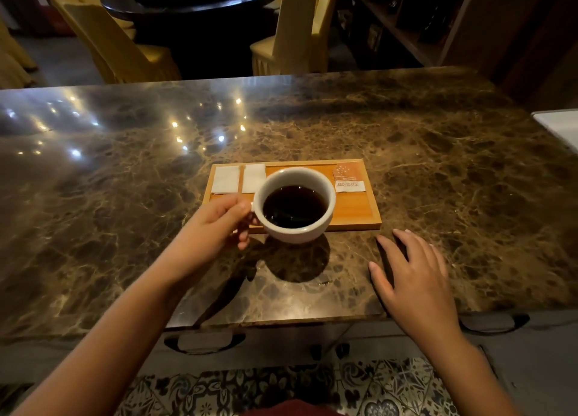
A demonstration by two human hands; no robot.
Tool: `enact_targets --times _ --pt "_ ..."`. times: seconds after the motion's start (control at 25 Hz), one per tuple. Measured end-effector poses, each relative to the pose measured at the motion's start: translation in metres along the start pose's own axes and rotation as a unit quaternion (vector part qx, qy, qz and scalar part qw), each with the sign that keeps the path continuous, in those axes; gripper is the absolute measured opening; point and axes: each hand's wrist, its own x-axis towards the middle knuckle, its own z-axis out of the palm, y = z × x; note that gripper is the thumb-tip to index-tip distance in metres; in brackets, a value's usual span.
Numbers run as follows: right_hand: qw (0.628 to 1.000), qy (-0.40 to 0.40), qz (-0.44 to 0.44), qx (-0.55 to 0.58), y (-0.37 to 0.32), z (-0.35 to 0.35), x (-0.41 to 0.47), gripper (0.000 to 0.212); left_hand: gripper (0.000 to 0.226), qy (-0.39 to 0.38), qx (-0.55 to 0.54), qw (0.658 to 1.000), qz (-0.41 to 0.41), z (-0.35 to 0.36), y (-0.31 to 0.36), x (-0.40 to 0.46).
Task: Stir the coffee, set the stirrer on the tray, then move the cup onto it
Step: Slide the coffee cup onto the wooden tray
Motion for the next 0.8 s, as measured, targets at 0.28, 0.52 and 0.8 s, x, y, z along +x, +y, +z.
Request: enact_targets --times 0.28,0.52,0.8 --pt "1.0 -0.003 0.004 0.007 0.001 0.001 0.0 0.053 0.025 -0.023 -0.041 0.999 -0.012 -0.007 0.018 0.056" --pt "1.0 -0.007 0.007 0.009 0.002 0.003 0.001 0.052 0.022 -0.033 -0.01 0.998 -0.053 -0.013 0.011 0.088" --pt "1.0 -0.004 0.006 0.005 0.003 0.003 0.001 0.052 0.023 -0.051 0.007 0.996 -0.072 -0.015 -0.004 0.106"
